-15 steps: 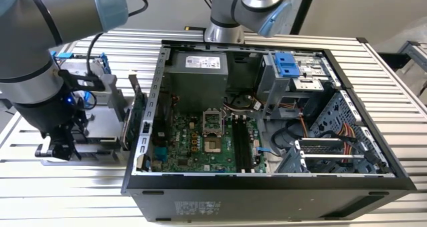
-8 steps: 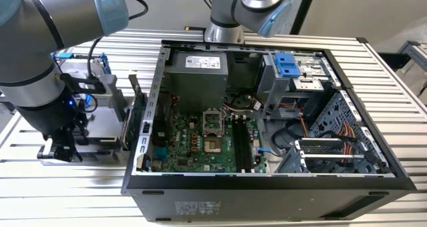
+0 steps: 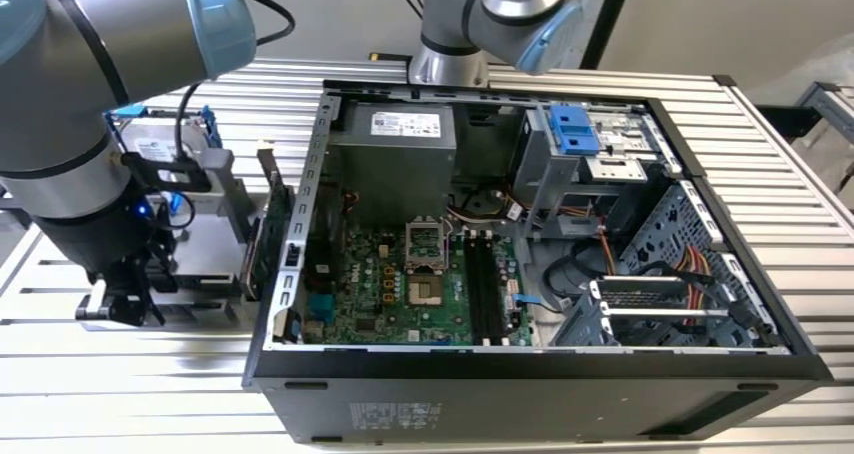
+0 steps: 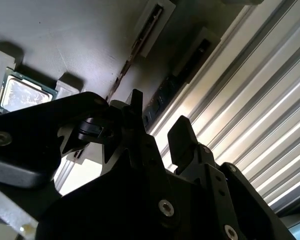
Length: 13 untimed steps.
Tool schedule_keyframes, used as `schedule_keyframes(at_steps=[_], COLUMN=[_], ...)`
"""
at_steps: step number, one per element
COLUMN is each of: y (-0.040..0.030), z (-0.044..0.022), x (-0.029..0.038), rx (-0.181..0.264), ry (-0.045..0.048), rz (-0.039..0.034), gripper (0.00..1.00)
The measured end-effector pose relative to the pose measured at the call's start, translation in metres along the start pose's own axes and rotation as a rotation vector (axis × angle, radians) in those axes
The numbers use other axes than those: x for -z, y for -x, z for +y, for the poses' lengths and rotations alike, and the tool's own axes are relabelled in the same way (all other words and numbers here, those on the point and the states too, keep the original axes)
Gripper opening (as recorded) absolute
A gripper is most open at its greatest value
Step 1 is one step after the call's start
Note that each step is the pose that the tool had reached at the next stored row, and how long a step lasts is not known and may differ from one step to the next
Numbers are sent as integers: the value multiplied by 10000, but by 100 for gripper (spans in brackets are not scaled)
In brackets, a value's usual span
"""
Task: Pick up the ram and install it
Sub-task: 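Pick up the ram and move it above insertion slot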
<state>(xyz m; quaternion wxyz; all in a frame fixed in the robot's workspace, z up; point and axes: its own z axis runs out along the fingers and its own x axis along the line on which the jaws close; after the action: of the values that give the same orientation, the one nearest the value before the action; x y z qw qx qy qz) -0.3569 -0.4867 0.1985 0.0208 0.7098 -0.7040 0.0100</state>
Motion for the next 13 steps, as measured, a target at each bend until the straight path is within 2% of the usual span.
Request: schedule_keyframes(at_steps=[5, 13], y=[8, 8], z=[4, 4], x=[-37, -39], rx=[0, 0], ry=[2, 1], rz=[30, 32], gripper=[100, 100])
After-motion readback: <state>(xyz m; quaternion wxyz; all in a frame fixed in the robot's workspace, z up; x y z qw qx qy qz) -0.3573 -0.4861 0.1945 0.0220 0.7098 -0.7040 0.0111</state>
